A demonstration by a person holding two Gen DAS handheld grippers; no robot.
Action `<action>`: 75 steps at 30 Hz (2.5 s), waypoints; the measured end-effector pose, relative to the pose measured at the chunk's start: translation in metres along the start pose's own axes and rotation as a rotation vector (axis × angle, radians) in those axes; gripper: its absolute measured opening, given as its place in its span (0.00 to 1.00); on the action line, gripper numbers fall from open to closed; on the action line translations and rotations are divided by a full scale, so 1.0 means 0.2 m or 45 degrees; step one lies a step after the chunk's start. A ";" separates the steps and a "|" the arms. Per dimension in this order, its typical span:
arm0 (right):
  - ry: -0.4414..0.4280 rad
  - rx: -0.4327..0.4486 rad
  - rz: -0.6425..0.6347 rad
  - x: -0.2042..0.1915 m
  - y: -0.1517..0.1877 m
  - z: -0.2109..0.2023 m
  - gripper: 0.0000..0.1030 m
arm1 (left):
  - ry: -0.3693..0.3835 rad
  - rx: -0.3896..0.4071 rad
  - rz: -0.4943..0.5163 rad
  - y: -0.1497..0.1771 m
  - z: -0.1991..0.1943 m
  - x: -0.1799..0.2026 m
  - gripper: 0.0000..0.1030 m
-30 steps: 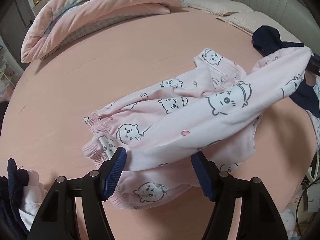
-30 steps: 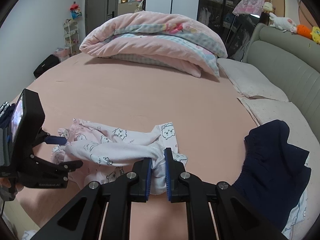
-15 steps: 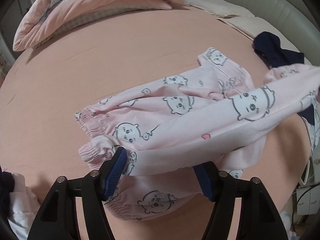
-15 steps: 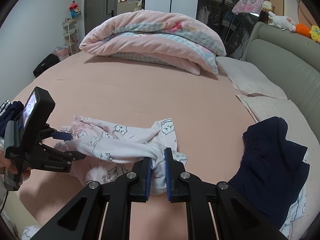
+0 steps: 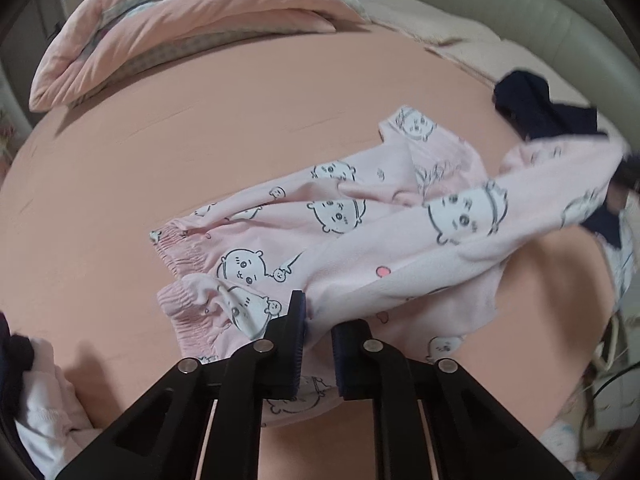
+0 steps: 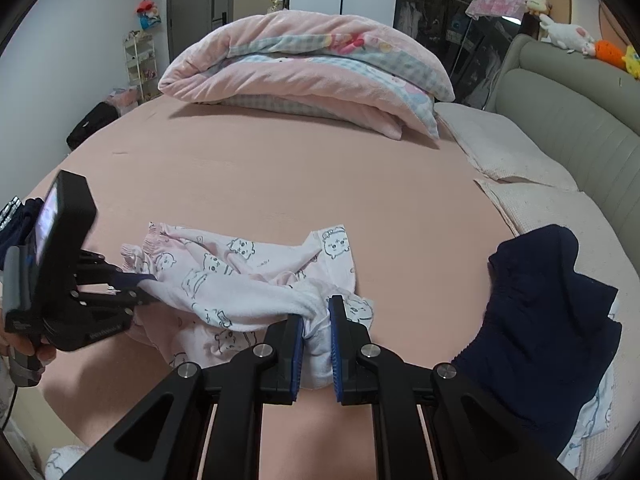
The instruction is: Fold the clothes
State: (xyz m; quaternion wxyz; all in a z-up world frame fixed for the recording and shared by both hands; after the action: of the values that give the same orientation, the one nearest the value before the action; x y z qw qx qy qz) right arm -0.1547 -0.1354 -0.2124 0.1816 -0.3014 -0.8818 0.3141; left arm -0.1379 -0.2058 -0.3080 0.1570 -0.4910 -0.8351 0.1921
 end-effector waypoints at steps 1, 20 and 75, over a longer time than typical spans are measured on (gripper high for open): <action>-0.001 -0.003 -0.001 0.00 0.01 0.00 0.09 | 0.010 0.003 -0.018 0.00 -0.01 -0.01 0.09; -0.044 0.002 -0.031 -0.07 0.08 -0.16 0.09 | 0.111 0.043 -0.109 0.09 -0.23 0.04 0.08; -0.089 -0.053 0.033 0.00 0.08 -0.11 0.09 | -0.331 0.033 0.671 0.03 0.20 0.26 0.30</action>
State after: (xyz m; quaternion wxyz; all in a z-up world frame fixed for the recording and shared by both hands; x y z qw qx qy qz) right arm -0.1361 -0.1155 -0.2066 0.1401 -0.3054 -0.8900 0.3083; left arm -0.1762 -0.1645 -0.3413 -0.0004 -0.6602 -0.6894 0.2980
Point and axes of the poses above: each gripper's, at about its wrist camera, not at the fingertips, and z roughly the way its jaws point, x to its right, y to its underside, the point moved 7 cm from there along z, roughly the way its jaws point, and after that the axes turned 6 degrees about -z, right-handed, at the moved point
